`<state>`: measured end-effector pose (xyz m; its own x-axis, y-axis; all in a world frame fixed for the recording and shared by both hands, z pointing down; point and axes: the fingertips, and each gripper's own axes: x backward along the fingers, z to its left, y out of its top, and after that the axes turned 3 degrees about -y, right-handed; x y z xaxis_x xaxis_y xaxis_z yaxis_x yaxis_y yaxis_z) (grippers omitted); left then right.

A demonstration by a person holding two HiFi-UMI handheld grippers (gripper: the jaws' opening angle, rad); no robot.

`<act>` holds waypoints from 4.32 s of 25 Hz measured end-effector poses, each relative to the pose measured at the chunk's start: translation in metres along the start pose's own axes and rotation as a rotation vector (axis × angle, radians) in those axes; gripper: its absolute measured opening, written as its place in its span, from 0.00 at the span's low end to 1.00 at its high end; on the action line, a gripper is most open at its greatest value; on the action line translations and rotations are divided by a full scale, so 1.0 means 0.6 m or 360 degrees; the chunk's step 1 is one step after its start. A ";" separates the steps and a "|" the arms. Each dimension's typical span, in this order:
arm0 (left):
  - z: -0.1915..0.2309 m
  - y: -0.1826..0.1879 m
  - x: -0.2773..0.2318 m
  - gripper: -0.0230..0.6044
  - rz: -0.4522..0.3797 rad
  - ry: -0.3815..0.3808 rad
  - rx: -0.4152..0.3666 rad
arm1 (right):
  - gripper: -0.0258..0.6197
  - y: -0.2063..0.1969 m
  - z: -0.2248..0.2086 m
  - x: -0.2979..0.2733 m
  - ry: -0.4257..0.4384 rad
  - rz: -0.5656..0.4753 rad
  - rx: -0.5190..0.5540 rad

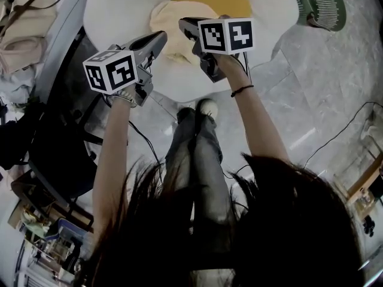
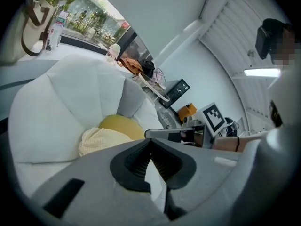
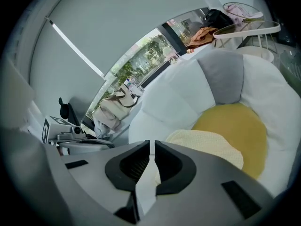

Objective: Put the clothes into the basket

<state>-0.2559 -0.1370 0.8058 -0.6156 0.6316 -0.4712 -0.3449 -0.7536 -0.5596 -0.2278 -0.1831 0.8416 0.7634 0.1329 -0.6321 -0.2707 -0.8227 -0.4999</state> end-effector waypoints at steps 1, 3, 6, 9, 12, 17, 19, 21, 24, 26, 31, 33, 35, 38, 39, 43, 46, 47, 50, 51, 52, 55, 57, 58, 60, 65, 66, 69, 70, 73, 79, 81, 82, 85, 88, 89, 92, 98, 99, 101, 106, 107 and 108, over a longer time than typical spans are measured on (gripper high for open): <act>0.005 -0.007 -0.003 0.05 0.0022 -0.0003 -0.0010 | 0.06 -0.006 -0.004 -0.007 0.0004 0.0010 -0.0012; 0.015 -0.022 -0.010 0.05 0.0078 -0.0011 -0.0036 | 0.06 -0.018 -0.015 -0.022 -0.0004 0.0030 -0.0020; 0.033 -0.033 -0.017 0.05 0.0091 -0.0013 -0.0031 | 0.10 -0.038 -0.039 -0.044 -0.0050 0.0067 -0.0065; 0.051 -0.045 -0.023 0.05 0.0069 -0.0005 0.0011 | 0.26 -0.056 -0.057 -0.063 -0.0049 0.0075 -0.0201; 0.069 -0.058 -0.032 0.05 0.0079 0.0006 0.0025 | 0.31 -0.069 -0.079 -0.081 -0.0089 0.0095 -0.0193; 0.090 -0.068 -0.047 0.05 0.0078 0.0007 0.0040 | 0.36 -0.082 -0.104 -0.104 -0.0121 0.0120 -0.0177; 0.097 -0.071 -0.054 0.05 0.0077 -0.0003 0.0043 | 0.36 -0.088 -0.113 -0.113 -0.0135 0.0134 -0.0162; 0.105 -0.075 -0.060 0.05 0.0070 -0.0007 0.0046 | 0.36 -0.097 -0.124 -0.122 -0.0159 0.0163 -0.0131; 0.117 -0.082 -0.071 0.05 0.0064 -0.0012 0.0052 | 0.36 -0.113 -0.143 -0.136 -0.0183 0.0195 -0.0110; 0.126 -0.088 -0.077 0.05 0.0060 -0.0014 0.0053 | 0.37 -0.121 -0.150 -0.146 -0.0169 0.0198 -0.0129; 0.147 -0.107 -0.084 0.05 0.0027 -0.0016 0.0082 | 0.37 -0.141 -0.163 -0.176 -0.0156 0.0214 -0.0145; 0.154 -0.117 -0.089 0.05 0.0026 -0.0014 0.0081 | 0.37 -0.146 -0.167 -0.189 -0.0158 0.0218 -0.0131; 0.160 -0.128 -0.093 0.05 0.0030 -0.0019 0.0074 | 0.37 -0.151 -0.171 -0.200 -0.0156 0.0214 -0.0128; 0.172 -0.136 -0.096 0.05 0.0025 -0.0020 0.0064 | 0.37 -0.157 -0.175 -0.215 -0.0165 0.0240 -0.0082; 0.175 -0.137 -0.097 0.05 0.0020 -0.0021 0.0063 | 0.37 -0.158 -0.177 -0.219 -0.0176 0.0254 -0.0063; 0.187 -0.138 -0.101 0.05 -0.0020 -0.0032 0.0069 | 0.37 -0.165 -0.187 -0.237 -0.0228 0.0316 0.0016; 0.196 -0.137 -0.102 0.05 -0.0054 -0.0045 0.0087 | 0.37 -0.174 -0.186 -0.256 -0.0258 0.0366 0.0084; 0.199 -0.138 -0.103 0.05 -0.0054 -0.0050 0.0091 | 0.37 -0.176 -0.187 -0.262 -0.0260 0.0379 0.0101; 0.207 -0.143 -0.108 0.05 -0.0033 -0.0063 0.0101 | 0.33 -0.179 -0.188 -0.276 -0.0253 0.0426 0.0151; 0.208 -0.143 -0.109 0.05 -0.0040 -0.0064 0.0107 | 0.30 -0.182 -0.188 -0.280 -0.0254 0.0451 0.0175; 0.209 -0.142 -0.109 0.05 -0.0054 -0.0063 0.0114 | 0.24 -0.185 -0.188 -0.283 -0.0258 0.0481 0.0201; 0.211 -0.140 -0.109 0.05 -0.0080 -0.0049 0.0126 | 0.16 -0.195 -0.187 -0.287 -0.0268 0.0570 0.0245; 0.210 -0.139 -0.106 0.05 -0.0084 -0.0038 0.0134 | 0.16 -0.194 -0.183 -0.284 -0.0264 0.0581 0.0231; 0.208 -0.139 -0.103 0.05 -0.0087 -0.0037 0.0144 | 0.15 -0.192 -0.180 -0.280 -0.0265 0.0572 0.0213; 0.199 -0.140 -0.098 0.05 -0.0089 -0.0042 0.0167 | 0.15 -0.188 -0.174 -0.269 -0.0273 0.0543 0.0172; 0.170 -0.132 -0.081 0.05 -0.0068 -0.0034 0.0201 | 0.13 -0.168 -0.149 -0.232 -0.0249 0.0506 0.0173; 0.165 -0.129 -0.078 0.05 -0.0065 -0.0029 0.0207 | 0.13 -0.162 -0.143 -0.224 -0.0244 0.0500 0.0183; 0.145 -0.115 -0.066 0.05 -0.0056 -0.0015 0.0218 | 0.13 -0.142 -0.126 -0.197 -0.0234 0.0476 0.0183; 0.136 -0.109 -0.062 0.05 -0.0054 -0.0016 0.0217 | 0.13 -0.136 -0.120 -0.187 -0.0229 0.0466 0.0174; 0.106 -0.094 -0.049 0.05 -0.0044 -0.0026 0.0202 | 0.13 -0.119 -0.100 -0.155 -0.0203 0.0456 0.0154; 0.045 -0.063 -0.005 0.05 -0.0046 -0.0022 0.0201 | 0.13 -0.080 -0.042 -0.080 -0.0183 0.0424 0.0160; 0.022 -0.051 0.012 0.05 -0.0051 -0.0018 0.0201 | 0.13 -0.065 -0.020 -0.054 -0.0180 0.0406 0.0159; 0.010 -0.044 0.021 0.05 -0.0055 -0.0016 0.0201 | 0.13 -0.057 -0.008 -0.040 -0.0180 0.0397 0.0160; -0.023 -0.023 0.046 0.05 -0.0068 -0.0018 0.0196 | 0.13 -0.036 0.026 -0.003 -0.0179 0.0374 0.0171; -0.050 0.000 0.069 0.05 -0.0086 -0.0014 0.0183 | 0.13 -0.016 0.058 0.030 -0.0165 0.0348 0.0179; -0.059 0.009 0.076 0.05 -0.0094 -0.0014 0.0176 | 0.13 -0.008 0.067 0.039 -0.0161 0.0338 0.0183; -0.083 0.032 0.091 0.05 -0.0118 -0.0031 0.0155 | 0.13 0.015 0.086 0.063 -0.0173 0.0313 0.0208; -0.124 0.061 0.134 0.05 -0.0162 -0.0043 0.0136 | 0.13 0.046 0.129 0.107 -0.0199 0.0265 0.0203; -0.129 0.067 0.141 0.05 -0.0190 -0.0041 0.0147 | 0.13 0.052 0.135 0.115 -0.0200 0.0253 0.0202; -0.141 0.079 0.156 0.05 -0.0268 -0.0036 0.0185 | 0.13 0.063 0.148 0.134 -0.0204 0.0223 0.0198; -0.187 0.100 0.200 0.05 -0.0365 -0.0065 0.0210 | 0.13 0.080 0.185 0.182 -0.0221 0.0148 0.0115; -0.197 0.107 0.209 0.05 -0.0389 -0.0077 0.0212 | 0.13 0.084 0.196 0.190 -0.0215 0.0131 0.0098; -0.206 0.113 0.216 0.05 -0.0410 -0.0086 0.0209 | 0.13 0.087 0.206 0.198 -0.0208 0.0117 0.0089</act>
<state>-0.2716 -0.0837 0.6220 -0.5316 0.7973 -0.2859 -0.5814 -0.5890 -0.5613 -0.2237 -0.1421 0.6670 0.6585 0.1476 -0.7380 -0.3580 -0.8011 -0.4796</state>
